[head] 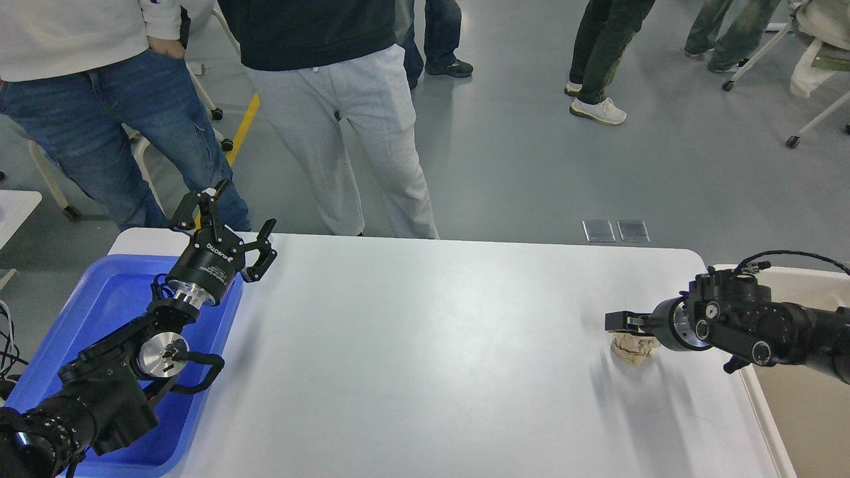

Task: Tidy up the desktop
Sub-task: 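Lower the right gripper onto the paper ball and close on it, then lift the paper ball with the right gripper toward the beige bin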

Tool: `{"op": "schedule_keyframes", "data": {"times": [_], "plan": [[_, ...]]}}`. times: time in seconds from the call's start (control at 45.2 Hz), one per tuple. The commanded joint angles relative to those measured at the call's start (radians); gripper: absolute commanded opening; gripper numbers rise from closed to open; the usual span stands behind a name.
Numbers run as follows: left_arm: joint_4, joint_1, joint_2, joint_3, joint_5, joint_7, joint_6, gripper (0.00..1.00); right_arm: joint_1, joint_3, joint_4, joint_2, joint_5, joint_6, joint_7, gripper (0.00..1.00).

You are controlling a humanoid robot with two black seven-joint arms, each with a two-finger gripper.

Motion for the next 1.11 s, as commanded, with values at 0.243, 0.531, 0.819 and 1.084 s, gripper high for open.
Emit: {"op": "schedule_keyframes", "data": {"times": [0.243,0.531,0.819,1.084], "plan": [[0.0,0.0,0.0,0.001,-0.001,0.0,0.0,1.0,-0.05,-0.001,-0.053,0.044,-0.004,-0.005,0.004,1.0],[0.0,0.0,0.0,0.001,-0.001,0.0,0.0,1.0,-0.061,-0.001,-0.093,0.058,-0.004,-0.01,0.004,0.99],[0.0,0.0,0.0,0.001,-0.001,0.0,0.0,1.0,-0.067,-0.001,-0.102,0.06,-0.002,-0.011,0.007,0.92],[0.0,0.0,0.0,0.001,0.001,0.0,0.0,1.0,-0.084,-0.004,-0.157,0.089,-0.004,-0.011,0.021,0.7]]}}
